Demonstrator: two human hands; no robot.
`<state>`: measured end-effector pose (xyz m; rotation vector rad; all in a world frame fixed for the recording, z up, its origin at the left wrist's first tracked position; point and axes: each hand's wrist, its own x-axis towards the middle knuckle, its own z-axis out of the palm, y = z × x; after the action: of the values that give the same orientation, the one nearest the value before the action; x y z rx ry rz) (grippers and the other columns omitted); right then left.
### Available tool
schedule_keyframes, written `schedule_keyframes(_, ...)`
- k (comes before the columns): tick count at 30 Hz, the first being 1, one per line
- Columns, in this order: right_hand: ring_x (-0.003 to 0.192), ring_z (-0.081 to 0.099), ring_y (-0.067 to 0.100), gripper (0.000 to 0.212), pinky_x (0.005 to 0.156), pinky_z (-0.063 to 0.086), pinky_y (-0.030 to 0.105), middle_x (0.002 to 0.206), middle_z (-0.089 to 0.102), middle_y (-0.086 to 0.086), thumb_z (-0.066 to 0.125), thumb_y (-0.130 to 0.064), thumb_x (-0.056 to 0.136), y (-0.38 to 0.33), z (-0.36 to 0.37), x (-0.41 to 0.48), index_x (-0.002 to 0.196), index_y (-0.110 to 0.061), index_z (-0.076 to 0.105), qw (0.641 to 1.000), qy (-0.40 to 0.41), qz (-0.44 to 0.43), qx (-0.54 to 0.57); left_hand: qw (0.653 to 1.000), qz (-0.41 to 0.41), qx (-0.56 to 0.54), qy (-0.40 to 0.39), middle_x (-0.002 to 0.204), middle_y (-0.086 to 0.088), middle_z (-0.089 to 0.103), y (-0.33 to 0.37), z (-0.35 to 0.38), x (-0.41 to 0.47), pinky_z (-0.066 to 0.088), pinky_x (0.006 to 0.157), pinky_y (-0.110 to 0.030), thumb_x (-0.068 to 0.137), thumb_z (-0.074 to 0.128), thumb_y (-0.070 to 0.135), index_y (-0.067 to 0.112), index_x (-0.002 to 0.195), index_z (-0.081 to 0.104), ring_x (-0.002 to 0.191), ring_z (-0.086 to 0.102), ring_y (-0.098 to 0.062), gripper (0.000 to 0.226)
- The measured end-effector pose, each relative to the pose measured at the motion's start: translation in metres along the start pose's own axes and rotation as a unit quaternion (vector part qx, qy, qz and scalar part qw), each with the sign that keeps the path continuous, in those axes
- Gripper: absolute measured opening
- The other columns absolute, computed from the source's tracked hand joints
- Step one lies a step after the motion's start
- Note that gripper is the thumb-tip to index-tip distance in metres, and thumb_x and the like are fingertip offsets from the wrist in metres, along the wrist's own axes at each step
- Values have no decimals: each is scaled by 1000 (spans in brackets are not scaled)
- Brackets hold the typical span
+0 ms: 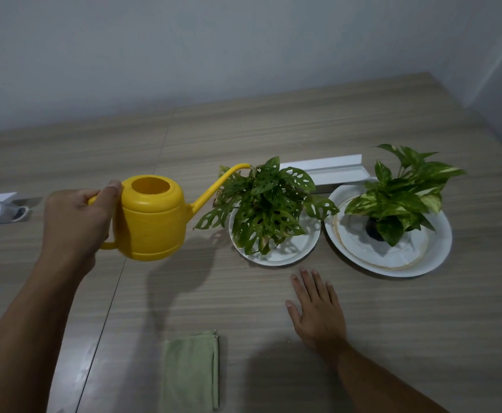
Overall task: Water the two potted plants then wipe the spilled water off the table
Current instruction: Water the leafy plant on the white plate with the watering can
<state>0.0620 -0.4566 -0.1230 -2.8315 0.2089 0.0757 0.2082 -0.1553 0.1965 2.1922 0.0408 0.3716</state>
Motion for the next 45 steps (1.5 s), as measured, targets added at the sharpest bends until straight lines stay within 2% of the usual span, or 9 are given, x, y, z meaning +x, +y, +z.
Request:
schedule_keyframes(7, 152, 8, 21, 63, 122, 12, 45, 164, 16, -2, 32, -55, 97, -1, -3, 0, 154, -30, 24, 1000, 5, -1, 7, 1000, -3, 18, 10, 53, -10, 58, -8, -7, 0, 50, 61, -50, 94, 58, 41, 16, 65, 59, 57, 48, -31, 39)
schedule_keyframes(9, 152, 5, 20, 63, 123, 10, 44, 164, 13, -3, 29, -57, 97, -1, -3, 0, 155, -31, 21, 1000, -1, 1, -1, 1000, -2, 27, 2, 61, -23, 57, -12, -10, -1, 52, 63, -56, 95, 58, 42, 13, 67, 59, 56, 48, -34, 41)
schedule_keyframes(12, 152, 5, 19, 63, 122, 10, 44, 164, 13, -3, 30, -56, 97, -2, -4, 0, 155, -32, 20, 1000, -1, 5, 2, 999, 2, 35, -12, 66, -30, 56, -20, -14, -5, 48, 61, -43, 96, 56, 44, -3, 74, 61, 48, 46, -28, 53)
schedule_keyframes(18, 152, -1, 18, 64, 123, 4, 42, 164, 6, -5, 27, -57, 98, -2, -5, -1, 155, -32, 15, 1000, -8, 4, 1, 1000, -9, 9, -13, 57, -25, 52, -16, -9, -14, 44, 59, -36, 96, 58, 40, 12, 67, 60, 42, 46, -12, 40)
schedule_keyframes(25, 151, -8, 17, 64, 123, -2, 42, 164, -1, -6, 24, -57, 99, -3, -7, 0, 156, -32, 9, 1000, -20, 5, 2, 1000, 4, -11, -23, 64, -33, 54, 1, 1, -17, 46, 57, -47, 97, 60, 33, -15, 76, 60, 53, 46, -31, 52)
schedule_keyframes(32, 152, 0, 18, 64, 123, 5, 44, 164, 8, -5, 28, -56, 98, -3, -6, 0, 155, -31, 18, 1000, -9, 7, 4, 1000, 16, 4, -1, 64, -38, 52, 12, 10, -5, 48, 55, -57, 95, 60, 35, -19, 77, 59, 54, 46, -34, 58)
schedule_keyframes(37, 152, 4, 18, 64, 123, 6, 44, 164, 11, -4, 28, -56, 97, -3, -4, 0, 155, -31, 20, 1000, -4, 5, 12, 999, 25, 43, 7, 63, -33, 56, 8, 8, 1, 51, 59, -58, 96, 58, 38, -13, 72, 59, 58, 52, -51, 56)
schedule_keyframes(41, 152, -3, 18, 65, 123, 3, 43, 165, 5, -5, 23, -58, 97, -2, -3, 0, 156, -33, 12, 1000, -12, 6, 2, 998, 14, 52, 9, 66, -32, 57, 2, 2, 1, 51, 62, -60, 96, 58, 40, -9, 75, 62, 58, 50, -37, 54)
schedule_keyframes(45, 152, 6, 20, 64, 122, 9, 45, 164, 14, -2, 28, -56, 97, -4, -4, 0, 155, -31, 21, 1000, -3, 6, 7, 999, 12, 48, 11, 65, -32, 57, -5, -5, -3, 51, 60, -60, 89, 57, 50, -12, 78, 62, 57, 51, -45, 63)
